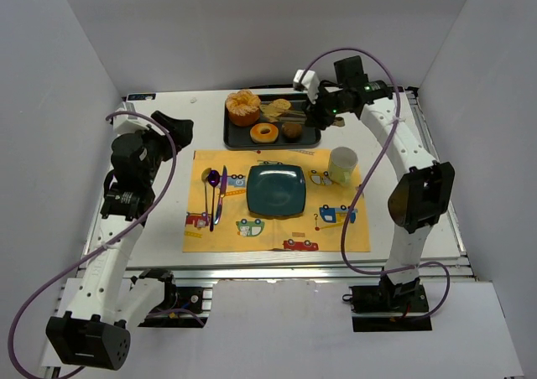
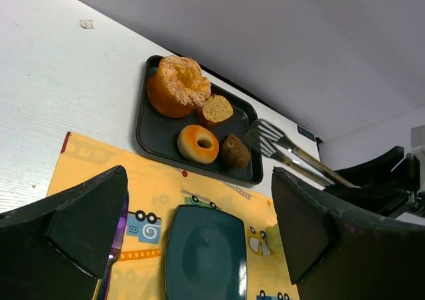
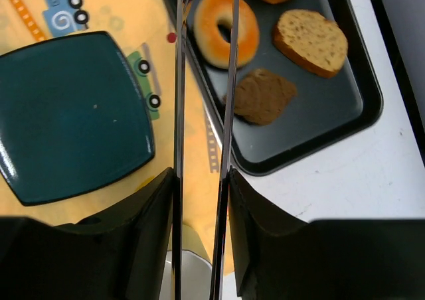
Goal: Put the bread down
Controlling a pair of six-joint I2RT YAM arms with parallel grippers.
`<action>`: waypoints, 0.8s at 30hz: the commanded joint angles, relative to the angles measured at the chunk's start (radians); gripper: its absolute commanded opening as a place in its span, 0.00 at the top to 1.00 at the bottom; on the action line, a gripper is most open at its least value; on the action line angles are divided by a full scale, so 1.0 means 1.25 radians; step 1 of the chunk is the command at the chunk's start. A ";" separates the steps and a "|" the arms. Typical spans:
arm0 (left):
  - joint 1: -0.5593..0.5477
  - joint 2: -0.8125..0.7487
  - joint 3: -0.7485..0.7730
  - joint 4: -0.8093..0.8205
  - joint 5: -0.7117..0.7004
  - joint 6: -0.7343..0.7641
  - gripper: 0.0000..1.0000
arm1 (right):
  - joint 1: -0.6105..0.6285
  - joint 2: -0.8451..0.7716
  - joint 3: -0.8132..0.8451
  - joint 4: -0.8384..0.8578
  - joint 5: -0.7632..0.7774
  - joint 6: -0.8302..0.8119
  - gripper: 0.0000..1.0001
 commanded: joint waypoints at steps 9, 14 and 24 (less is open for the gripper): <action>0.003 -0.020 -0.024 -0.014 -0.009 -0.006 0.02 | 0.114 -0.037 -0.101 0.023 0.177 -0.163 0.59; 0.003 -0.034 -0.040 -0.006 -0.007 -0.017 0.02 | 0.119 0.005 -0.052 0.041 0.212 -0.147 0.59; 0.003 -0.058 -0.055 -0.019 -0.012 -0.019 0.02 | 0.123 0.060 -0.029 0.062 0.244 -0.139 0.57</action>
